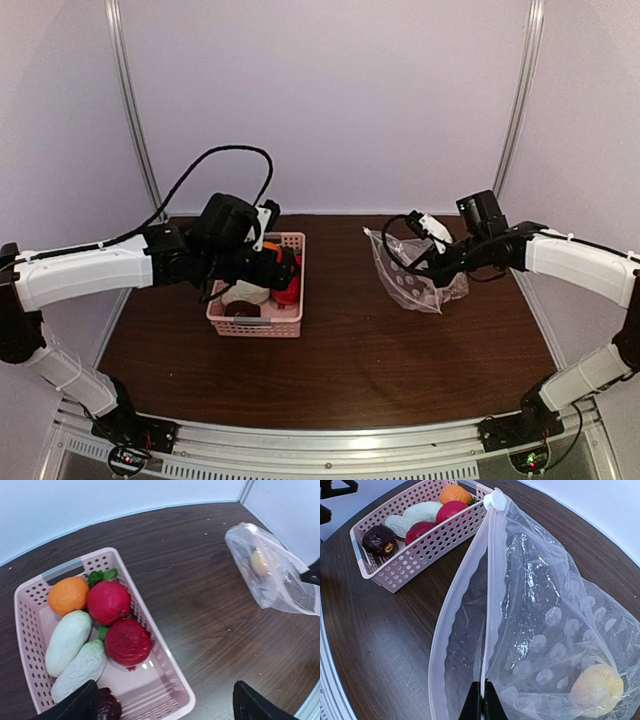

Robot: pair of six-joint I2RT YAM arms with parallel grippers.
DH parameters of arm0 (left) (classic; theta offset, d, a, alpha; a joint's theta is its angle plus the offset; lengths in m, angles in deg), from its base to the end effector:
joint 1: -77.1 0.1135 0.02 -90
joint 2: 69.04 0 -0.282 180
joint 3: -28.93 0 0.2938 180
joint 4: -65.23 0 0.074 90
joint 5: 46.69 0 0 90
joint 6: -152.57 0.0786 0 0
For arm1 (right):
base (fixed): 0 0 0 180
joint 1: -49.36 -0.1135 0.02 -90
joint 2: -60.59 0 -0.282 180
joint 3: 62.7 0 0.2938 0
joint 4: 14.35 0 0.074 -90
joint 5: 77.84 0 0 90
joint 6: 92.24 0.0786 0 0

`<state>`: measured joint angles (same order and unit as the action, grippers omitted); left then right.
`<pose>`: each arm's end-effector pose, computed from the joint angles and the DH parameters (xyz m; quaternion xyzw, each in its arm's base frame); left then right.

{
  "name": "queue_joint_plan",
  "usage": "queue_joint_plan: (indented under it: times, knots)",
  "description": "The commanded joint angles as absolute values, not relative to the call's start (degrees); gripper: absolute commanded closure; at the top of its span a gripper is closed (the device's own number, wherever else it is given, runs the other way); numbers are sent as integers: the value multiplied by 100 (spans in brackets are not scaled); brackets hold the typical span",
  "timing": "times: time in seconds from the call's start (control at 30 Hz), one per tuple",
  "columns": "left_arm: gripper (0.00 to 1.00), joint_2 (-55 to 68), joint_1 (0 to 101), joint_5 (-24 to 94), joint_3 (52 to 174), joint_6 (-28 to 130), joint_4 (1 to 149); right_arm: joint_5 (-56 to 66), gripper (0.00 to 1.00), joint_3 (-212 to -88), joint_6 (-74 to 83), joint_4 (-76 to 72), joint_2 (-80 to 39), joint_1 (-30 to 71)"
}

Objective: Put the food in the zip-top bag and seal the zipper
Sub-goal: Adjust the zipper food storage bag at the center of the board, then pick up the fake fruit from the bin.

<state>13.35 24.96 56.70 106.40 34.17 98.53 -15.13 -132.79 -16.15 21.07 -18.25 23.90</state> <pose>0.2559 -0.2996 0.2747 0.1340 0.8849 -0.2003 0.3987 0.3086 0.1869 0.2452 -0.3880 0.8118 0.2543 0.3546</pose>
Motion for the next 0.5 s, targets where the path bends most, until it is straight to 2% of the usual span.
queue_joint_plan:
  times: [0.0,0.23,0.47]
  knots:
    - [7,1337,2835,5884,10484,3410,10523,-1835,100,-12975,-1762,1772,-1454,2443]
    - [10,1542,3184,5711,10456,3355,11061,-1796,100,-12820,-1670,1653,-1155,2617]
    - [13,2183,3472,5975,10944,3248,12307,-1976,100,-12712,-1613,1571,-1173,2668]
